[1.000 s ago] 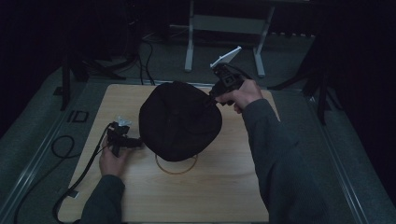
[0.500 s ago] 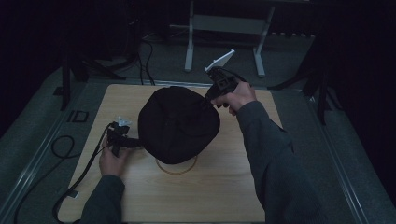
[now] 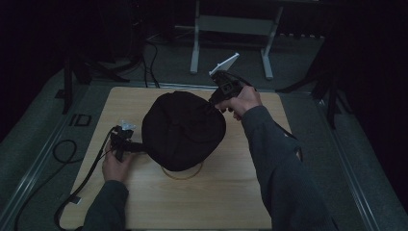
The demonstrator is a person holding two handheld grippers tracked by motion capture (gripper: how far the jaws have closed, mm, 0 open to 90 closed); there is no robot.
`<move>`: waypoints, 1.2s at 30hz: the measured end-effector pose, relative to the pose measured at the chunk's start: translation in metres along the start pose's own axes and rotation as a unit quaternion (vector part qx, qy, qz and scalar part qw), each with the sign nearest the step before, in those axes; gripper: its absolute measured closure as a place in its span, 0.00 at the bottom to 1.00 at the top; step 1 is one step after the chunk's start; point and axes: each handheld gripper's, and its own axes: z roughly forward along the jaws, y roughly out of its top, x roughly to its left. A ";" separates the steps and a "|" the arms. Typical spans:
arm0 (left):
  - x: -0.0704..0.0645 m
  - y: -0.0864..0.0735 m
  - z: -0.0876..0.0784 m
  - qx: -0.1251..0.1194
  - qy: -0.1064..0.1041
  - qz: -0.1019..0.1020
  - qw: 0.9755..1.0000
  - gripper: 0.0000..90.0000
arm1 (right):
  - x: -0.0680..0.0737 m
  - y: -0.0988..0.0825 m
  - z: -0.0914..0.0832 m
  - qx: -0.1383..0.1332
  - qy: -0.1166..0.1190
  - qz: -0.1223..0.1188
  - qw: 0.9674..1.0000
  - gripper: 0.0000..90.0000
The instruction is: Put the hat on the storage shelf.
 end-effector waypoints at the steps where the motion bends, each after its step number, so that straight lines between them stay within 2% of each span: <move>1: 0.000 0.000 0.000 0.000 0.000 0.000 1.000 0.03 | 0.000 0.000 0.000 -0.001 0.000 0.000 1.000 0.81; 11: 0.000 0.000 0.000 0.000 0.000 0.000 1.000 0.03 | 0.000 0.000 0.001 -0.007 0.006 -0.002 1.000 0.78; 14: 0.000 0.000 0.000 0.000 0.000 0.000 1.000 0.03 | -0.001 0.001 -0.002 -0.018 0.028 0.005 0.999 0.81; 19: 0.000 0.000 0.000 0.001 0.000 0.001 1.000 0.03 | -0.001 0.001 -0.001 -0.017 0.028 0.001 0.999 0.79; 23: 0.000 0.000 0.000 0.001 0.000 0.001 1.000 0.03 | -0.001 0.001 0.000 -0.018 0.022 -0.004 1.000 0.76; 25: 0.000 0.000 0.000 0.001 0.000 0.001 1.000 0.03 | -0.001 0.001 0.000 -0.022 0.006 -0.006 1.000 0.73; 27: 0.000 0.000 0.000 -0.001 0.000 0.000 1.000 0.03 | -0.003 0.001 -0.001 -0.027 0.002 -0.007 1.000 0.71; 34: 0.000 0.000 0.000 -0.001 0.000 0.000 1.000 0.03 | -0.005 -0.001 -0.001 -0.016 -0.021 -0.016 1.000 0.70; 36: 0.000 0.000 0.000 0.000 0.000 0.000 1.000 0.03 | -0.007 -0.001 0.000 -0.015 -0.019 -0.015 1.000 0.70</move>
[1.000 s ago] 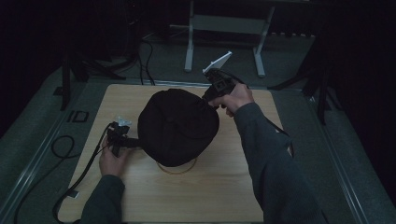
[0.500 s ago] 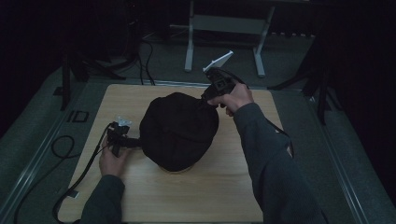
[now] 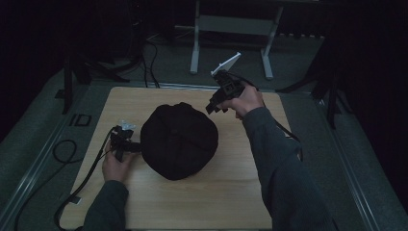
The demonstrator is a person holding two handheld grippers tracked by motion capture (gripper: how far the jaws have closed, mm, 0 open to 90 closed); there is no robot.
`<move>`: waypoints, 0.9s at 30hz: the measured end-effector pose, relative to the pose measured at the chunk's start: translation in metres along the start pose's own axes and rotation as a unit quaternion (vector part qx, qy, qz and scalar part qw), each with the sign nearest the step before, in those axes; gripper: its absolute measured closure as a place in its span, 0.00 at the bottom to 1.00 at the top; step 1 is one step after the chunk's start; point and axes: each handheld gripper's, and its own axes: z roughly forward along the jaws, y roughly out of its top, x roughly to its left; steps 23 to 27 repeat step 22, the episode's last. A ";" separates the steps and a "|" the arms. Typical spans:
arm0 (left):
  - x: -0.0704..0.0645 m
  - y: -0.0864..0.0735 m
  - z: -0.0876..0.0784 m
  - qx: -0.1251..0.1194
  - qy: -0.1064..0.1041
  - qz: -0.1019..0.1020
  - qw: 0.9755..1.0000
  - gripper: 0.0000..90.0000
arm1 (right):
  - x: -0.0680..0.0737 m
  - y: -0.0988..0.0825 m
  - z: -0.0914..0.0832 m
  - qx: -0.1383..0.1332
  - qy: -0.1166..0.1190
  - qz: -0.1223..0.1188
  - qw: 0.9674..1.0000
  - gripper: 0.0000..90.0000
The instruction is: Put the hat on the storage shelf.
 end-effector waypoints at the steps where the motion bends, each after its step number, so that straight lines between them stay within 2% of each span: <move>1: 0.000 0.000 0.000 0.000 0.000 0.000 1.000 0.03 | -0.001 0.000 0.000 0.000 0.001 0.001 1.000 0.70; 9: 0.000 0.000 0.000 0.000 0.000 0.000 1.000 0.03 | -0.012 -0.008 0.004 0.007 0.001 0.003 1.000 0.72; 14: 0.000 0.000 0.000 0.000 0.000 0.000 1.000 0.03 | -0.019 -0.013 0.003 0.010 -0.010 0.003 1.000 0.72; 22: 0.000 0.000 0.000 0.000 0.000 0.000 1.000 0.03 | -0.020 -0.018 0.003 0.018 -0.035 -0.009 0.999 0.72; 27: 0.000 0.000 0.000 0.000 0.000 0.000 1.000 0.03 | -0.020 -0.018 0.003 0.018 -0.035 -0.009 0.999 0.72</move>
